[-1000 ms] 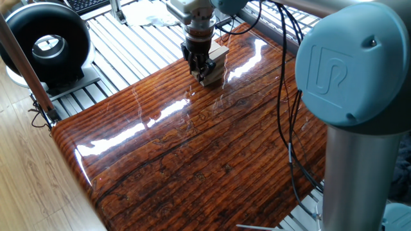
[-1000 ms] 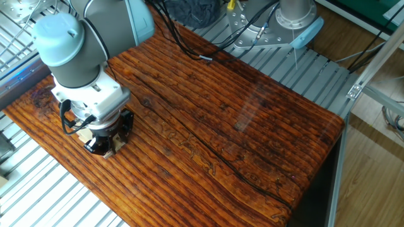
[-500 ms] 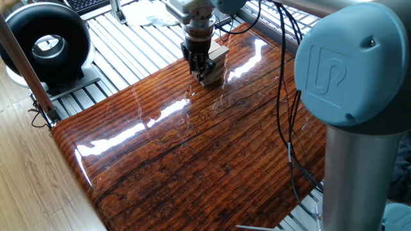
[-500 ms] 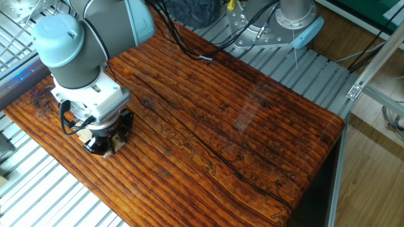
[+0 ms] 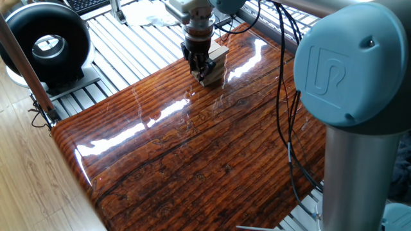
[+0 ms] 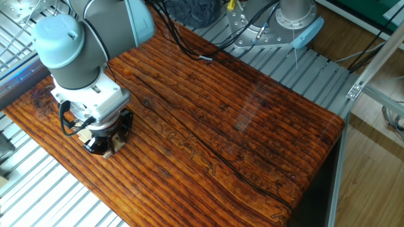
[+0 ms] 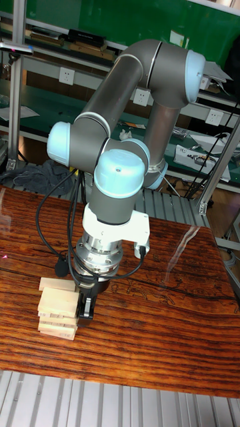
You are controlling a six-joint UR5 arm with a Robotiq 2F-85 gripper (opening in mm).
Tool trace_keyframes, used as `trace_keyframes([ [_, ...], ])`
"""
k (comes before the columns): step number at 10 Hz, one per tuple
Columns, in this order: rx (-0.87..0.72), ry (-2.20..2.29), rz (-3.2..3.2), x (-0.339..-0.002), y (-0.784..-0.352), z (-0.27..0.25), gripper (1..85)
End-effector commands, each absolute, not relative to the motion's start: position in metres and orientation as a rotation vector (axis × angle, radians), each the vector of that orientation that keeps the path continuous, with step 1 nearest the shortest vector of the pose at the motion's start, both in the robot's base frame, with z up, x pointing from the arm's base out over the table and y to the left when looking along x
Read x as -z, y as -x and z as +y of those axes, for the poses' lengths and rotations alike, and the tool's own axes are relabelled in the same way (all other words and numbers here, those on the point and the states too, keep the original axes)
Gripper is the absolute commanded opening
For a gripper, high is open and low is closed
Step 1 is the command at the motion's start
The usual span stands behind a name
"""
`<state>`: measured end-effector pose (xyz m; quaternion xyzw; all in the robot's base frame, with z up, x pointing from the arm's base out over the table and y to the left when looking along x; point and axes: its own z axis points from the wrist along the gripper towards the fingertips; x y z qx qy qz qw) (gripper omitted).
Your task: Play Jenga
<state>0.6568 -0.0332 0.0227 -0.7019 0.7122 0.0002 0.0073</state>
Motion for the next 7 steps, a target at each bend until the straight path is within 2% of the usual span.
trace_keyframes([
  [1, -0.011, 2.179, 2.231, -0.0238, -0.6578, -0.0314, 40.7],
  [7, -0.023, 2.185, 2.241, -0.0221, -0.6554, -0.0318, 39.0],
])
